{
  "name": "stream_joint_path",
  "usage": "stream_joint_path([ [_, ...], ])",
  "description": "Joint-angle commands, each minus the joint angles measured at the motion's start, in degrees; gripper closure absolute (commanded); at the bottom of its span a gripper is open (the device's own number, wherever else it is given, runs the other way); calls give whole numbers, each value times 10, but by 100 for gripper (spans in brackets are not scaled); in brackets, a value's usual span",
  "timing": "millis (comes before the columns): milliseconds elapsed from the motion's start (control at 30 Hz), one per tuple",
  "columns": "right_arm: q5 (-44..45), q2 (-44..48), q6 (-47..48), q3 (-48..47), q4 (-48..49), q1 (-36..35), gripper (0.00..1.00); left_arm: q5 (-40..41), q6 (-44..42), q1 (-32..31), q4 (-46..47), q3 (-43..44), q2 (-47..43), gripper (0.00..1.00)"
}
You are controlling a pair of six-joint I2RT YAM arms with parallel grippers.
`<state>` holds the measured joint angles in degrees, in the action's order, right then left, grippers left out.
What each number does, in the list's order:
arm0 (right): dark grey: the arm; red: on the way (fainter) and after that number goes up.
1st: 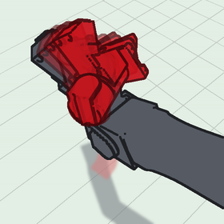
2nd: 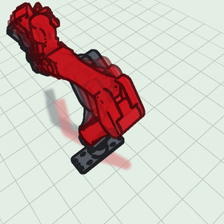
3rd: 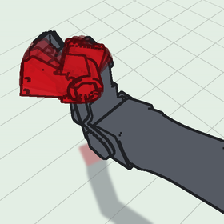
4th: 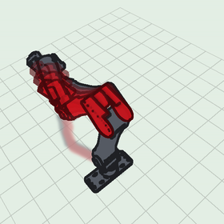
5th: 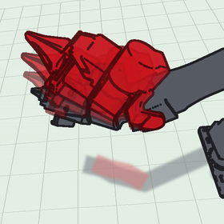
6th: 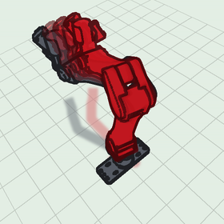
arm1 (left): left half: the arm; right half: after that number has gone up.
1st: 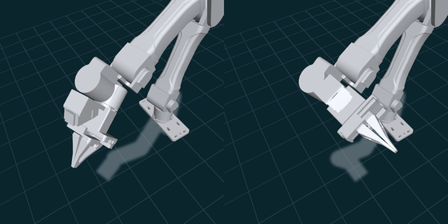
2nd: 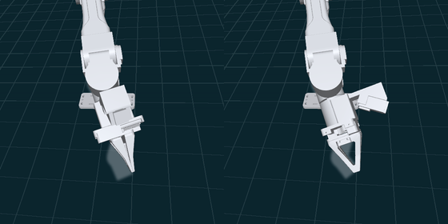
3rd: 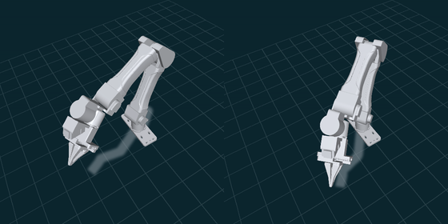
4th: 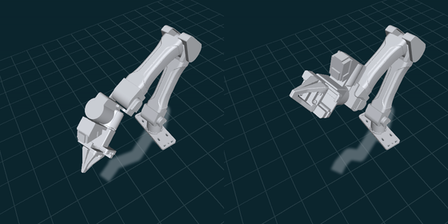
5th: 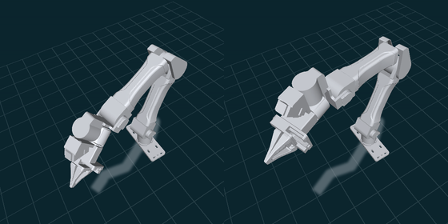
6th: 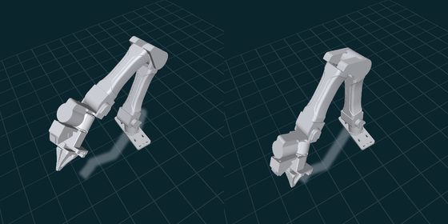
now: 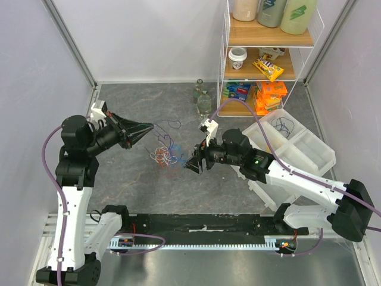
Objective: Untangle the cables
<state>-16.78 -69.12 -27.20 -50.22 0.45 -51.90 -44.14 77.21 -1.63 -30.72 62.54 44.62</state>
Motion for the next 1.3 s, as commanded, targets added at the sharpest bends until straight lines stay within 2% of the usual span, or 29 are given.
stream_joint_path([
  [0,14,10,20,7,41,0,26,-31,64,-1,39,39,6,98],
  [133,1,30,19,35,66,0,27,-41,116,-1,85,26,5,98],
  [200,7,28,15,36,68,0,36,-42,136,-1,108,20,4,98],
  [300,18,22,15,28,70,0,58,-45,145,-1,121,19,7,98],
  [367,32,20,21,19,60,0,79,-45,146,0,126,20,9,98],
  [400,45,19,22,13,47,0,95,-46,146,-1,129,20,10,99],
  [433,64,18,23,9,32,0,100,-43,145,-1,131,20,10,98],
  [667,138,51,22,18,-3,0,100,-17,122,0,120,32,12,98],
  [733,129,62,36,18,-3,0,98,-8,109,0,107,45,15,98],
  [767,126,66,43,18,-2,0,83,-11,109,0,107,47,18,98],
  [800,126,70,47,19,-3,0,62,-16,110,0,108,48,21,98],
  [833,130,72,48,21,-4,0,53,-22,112,0,109,48,24,98],
  [867,136,72,52,23,-4,0,50,-24,112,0,109,48,26,98],
  [967,132,73,76,21,-29,0,48,-19,113,0,108,47,21,99],
  [1100,70,74,105,12,-29,0,49,-21,115,0,105,46,16,98],
  [1267,-5,55,91,14,38,0,48,-20,116,0,104,45,13,98],
])
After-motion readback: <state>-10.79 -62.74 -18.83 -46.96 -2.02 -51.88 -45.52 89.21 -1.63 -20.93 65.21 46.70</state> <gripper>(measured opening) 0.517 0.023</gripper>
